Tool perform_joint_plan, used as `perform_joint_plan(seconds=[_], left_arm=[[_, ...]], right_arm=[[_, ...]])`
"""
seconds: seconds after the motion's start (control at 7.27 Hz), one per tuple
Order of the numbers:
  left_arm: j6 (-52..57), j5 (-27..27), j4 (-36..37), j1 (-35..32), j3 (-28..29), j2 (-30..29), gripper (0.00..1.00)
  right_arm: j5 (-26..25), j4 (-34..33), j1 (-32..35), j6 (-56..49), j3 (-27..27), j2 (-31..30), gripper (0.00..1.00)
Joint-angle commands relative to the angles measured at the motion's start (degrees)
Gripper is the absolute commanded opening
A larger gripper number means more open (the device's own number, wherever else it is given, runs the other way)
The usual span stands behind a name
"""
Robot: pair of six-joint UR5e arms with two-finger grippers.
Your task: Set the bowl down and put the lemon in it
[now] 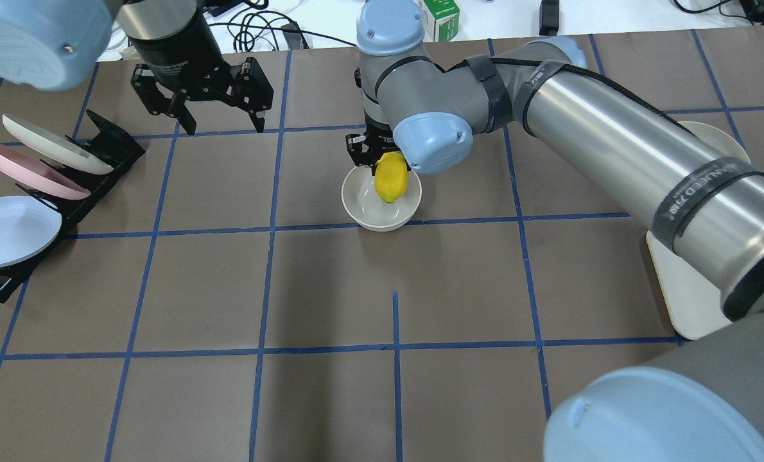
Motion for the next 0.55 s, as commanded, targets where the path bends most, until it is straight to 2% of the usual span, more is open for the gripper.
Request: perform_joint_plan(seconds=[0.0, 0.28, 0.41], left_arm=[[0.0, 0.0, -1.3, 0.2, -2.0, 3.7, 1.0], [-0.1, -0.5, -0.7, 0.6, -4.1, 4.7, 1.0], [-0.1, -0.5, -0.5, 0.5, -4.3, 5.3, 1.0]], right_arm=[[-0.1, -3.5, 2.3, 0.0, 0.1, 4.1, 0.29], [-0.3, -4.2, 2.6, -0.4, 0.7, 5.2, 0.31], [-0.6, -5.6, 2.6, -0.4, 2.2, 5.5, 0.52]])
